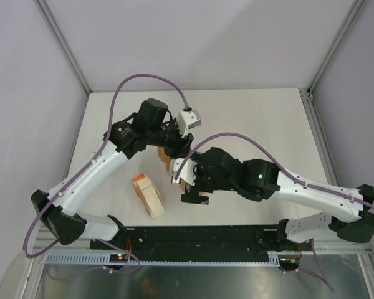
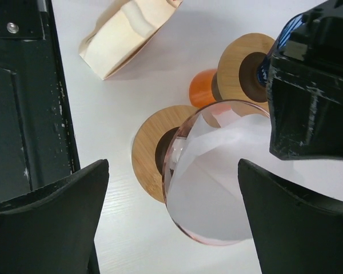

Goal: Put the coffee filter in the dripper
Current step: Place the coffee filter in the coffee dripper.

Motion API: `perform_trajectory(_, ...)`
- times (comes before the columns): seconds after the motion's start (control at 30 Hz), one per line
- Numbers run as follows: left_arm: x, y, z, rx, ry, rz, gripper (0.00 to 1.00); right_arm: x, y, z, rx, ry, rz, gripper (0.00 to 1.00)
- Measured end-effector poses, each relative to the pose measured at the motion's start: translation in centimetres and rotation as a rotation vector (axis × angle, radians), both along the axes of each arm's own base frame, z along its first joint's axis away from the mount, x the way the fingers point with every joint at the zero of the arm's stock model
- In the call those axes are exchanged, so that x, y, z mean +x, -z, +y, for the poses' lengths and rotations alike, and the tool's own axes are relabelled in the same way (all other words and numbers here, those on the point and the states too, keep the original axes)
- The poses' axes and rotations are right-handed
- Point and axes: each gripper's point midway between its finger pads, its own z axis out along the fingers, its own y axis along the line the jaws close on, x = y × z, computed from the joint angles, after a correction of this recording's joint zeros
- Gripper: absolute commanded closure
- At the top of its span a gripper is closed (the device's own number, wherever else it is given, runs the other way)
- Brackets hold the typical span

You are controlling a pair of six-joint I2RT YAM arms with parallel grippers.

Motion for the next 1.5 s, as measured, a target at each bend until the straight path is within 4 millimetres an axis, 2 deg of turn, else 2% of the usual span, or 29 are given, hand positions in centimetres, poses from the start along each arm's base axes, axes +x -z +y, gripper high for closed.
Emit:
perform_trajectory(0.1, 0.5, -0.6, 0.2, 0.005, -0.016, -0.027, 0.43, -0.3, -1.4, -0.5, 0.052, -0.010, 0.007, 0.01)
perform_trajectory(0.2, 1.2, -2.4, 0.3, -0.008, -0.040, -0.076, 0.36, 0.3, -3.4, -1.3, 0.134, 0.003, 0.028, 0.02)
perform_trajectory(0.27, 1.6, -3.7, 0.6, -0.022, -0.054, -0.114, 0.34, 1.5, -4.7, -2.3, 0.195, 0.049, 0.040, 0.12)
perform_trajectory(0.33, 1.9, -4.8, 1.0, -0.035, -0.075, -0.145, 0.32, 2.7, -5.4, -2.9, 0.230, 0.093, 0.044, 0.46)
perform_trajectory(0.37, 2.0, -5.1, 1.3, -0.039, -0.084, -0.156, 0.32, 3.2, -5.6, -3.1, 0.242, 0.113, 0.051, 0.73)
perform_trajectory(0.4, 2.1, -5.5, 1.7, -0.044, -0.096, -0.166, 0.32, 3.6, -5.5, -3.2, 0.249, 0.128, 0.062, 0.87)
perform_trajectory(0.47, 2.6, -5.9, 2.4, -0.046, -0.125, -0.181, 0.31, 4.4, -5.2, -3.2, 0.253, 0.157, 0.082, 0.97)
perform_trajectory(0.67, 4.4, -6.1, 5.0, -0.039, -0.221, -0.197, 0.28, 6.0, -2.1, -1.8, 0.158, 0.225, 0.158, 1.00)
perform_trajectory(0.83, 4.4, -5.6, 7.0, -0.032, -0.273, -0.201, 0.27, 7.0, 0.4, -0.9, 0.025, 0.277, 0.206, 1.00)
perform_trajectory(0.97, 4.4, -5.0, 7.7, -0.022, -0.291, -0.194, 0.27, 7.2, 2.0, -0.9, -0.069, 0.309, 0.237, 1.00)
perform_trajectory(1.23, 4.5, -4.4, 7.9, -0.012, -0.298, -0.184, 0.27, 6.3, 5.0, -1.9, -0.212, 0.320, 0.288, 1.00)
perform_trajectory(1.5, 4.8, -4.4, 8.3, -0.008, -0.314, -0.188, 0.27, 5.3, 6.8, -0.7, -0.237, 0.269, 0.357, 1.00)
